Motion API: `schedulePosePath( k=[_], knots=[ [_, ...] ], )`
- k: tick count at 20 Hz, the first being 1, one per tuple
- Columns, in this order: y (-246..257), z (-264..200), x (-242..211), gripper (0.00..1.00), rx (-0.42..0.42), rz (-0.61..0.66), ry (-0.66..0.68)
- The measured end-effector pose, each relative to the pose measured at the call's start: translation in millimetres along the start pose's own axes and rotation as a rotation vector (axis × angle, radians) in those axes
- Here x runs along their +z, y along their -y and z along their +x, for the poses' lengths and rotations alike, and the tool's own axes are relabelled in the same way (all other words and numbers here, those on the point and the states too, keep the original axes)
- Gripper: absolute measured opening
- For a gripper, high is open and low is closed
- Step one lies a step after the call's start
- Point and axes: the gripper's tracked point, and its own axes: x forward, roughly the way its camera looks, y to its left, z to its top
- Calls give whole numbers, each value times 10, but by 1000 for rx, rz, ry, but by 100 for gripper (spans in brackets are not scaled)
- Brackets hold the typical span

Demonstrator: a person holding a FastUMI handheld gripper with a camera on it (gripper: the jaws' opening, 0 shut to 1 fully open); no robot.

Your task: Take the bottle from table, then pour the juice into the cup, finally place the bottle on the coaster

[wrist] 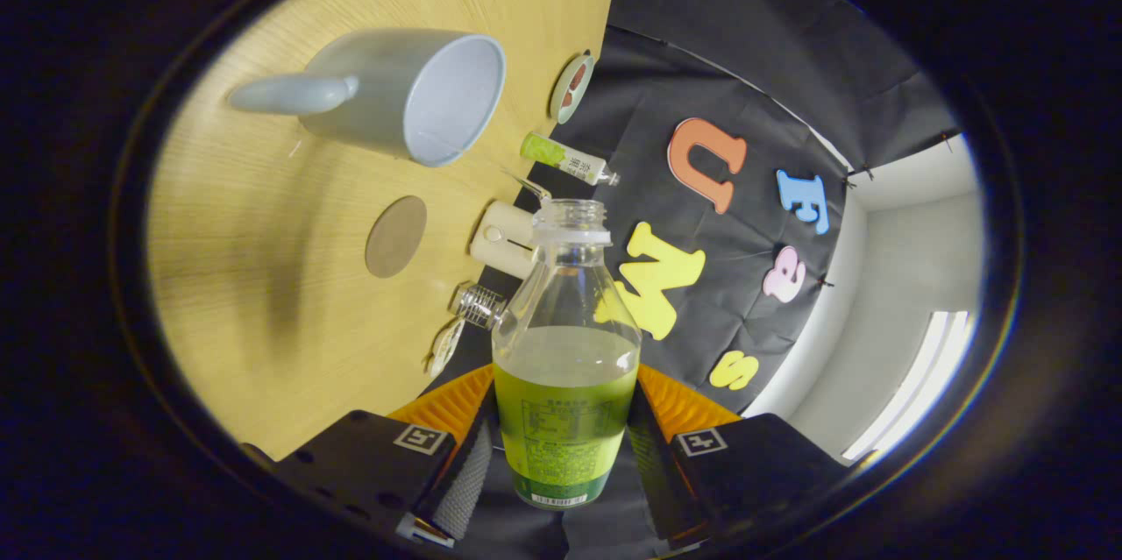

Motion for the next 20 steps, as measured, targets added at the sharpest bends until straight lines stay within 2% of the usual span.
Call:
schedulePosePath(
  k=[20],
  knots=[
    [218,20,-24,80,-64,-59,8]
  ],
)
